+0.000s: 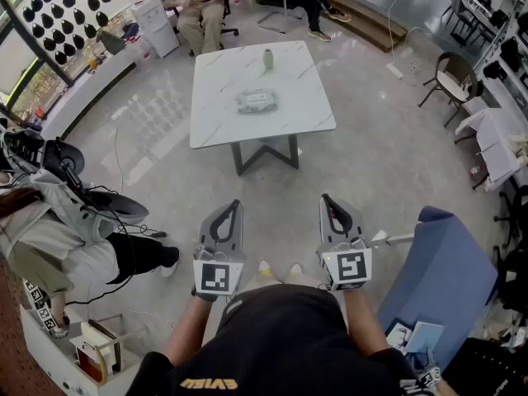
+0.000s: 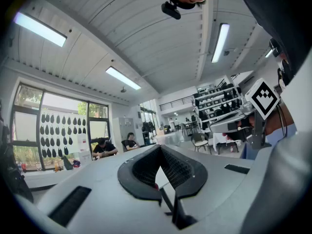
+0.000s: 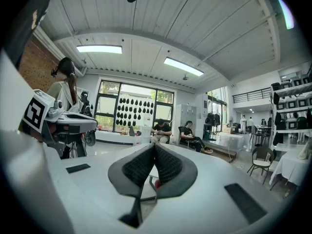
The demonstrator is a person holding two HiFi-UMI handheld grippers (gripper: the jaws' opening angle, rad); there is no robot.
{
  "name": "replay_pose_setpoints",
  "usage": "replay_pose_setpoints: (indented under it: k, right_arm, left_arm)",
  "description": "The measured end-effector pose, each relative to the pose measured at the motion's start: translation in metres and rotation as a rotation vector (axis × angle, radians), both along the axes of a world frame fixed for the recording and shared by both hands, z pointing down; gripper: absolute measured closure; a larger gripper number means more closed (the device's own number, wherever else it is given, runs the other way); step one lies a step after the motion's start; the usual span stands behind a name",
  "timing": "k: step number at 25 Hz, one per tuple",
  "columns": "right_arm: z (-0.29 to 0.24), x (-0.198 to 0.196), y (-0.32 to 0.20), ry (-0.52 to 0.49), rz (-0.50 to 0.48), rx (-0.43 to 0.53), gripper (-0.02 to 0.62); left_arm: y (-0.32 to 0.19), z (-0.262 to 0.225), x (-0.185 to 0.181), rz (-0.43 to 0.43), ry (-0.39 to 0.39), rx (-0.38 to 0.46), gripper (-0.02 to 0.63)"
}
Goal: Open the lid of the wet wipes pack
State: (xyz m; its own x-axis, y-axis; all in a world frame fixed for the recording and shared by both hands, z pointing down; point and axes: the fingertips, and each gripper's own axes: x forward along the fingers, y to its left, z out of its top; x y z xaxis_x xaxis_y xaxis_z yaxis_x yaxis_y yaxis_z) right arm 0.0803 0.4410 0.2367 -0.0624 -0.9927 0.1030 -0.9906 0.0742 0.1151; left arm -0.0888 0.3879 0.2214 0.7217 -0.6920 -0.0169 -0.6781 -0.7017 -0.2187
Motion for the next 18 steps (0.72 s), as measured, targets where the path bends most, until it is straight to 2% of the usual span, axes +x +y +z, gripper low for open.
replay_pose_setpoints:
  k: [8, 18]
  right_arm:
    - [-0.011, 0.002, -0.001, 0.019, -0.021, 0.096, 0.594]
    - [-0.019, 0.003, -0.001, 0.001, -0.007, 0.121, 0.594]
  left_arm:
    - [-0.001, 0.0, 0.002, 0.024, 0.029, -0.006, 0.592]
    - [-0.004, 0.002, 0.002, 0.043, 0.018, -0.012, 0.591]
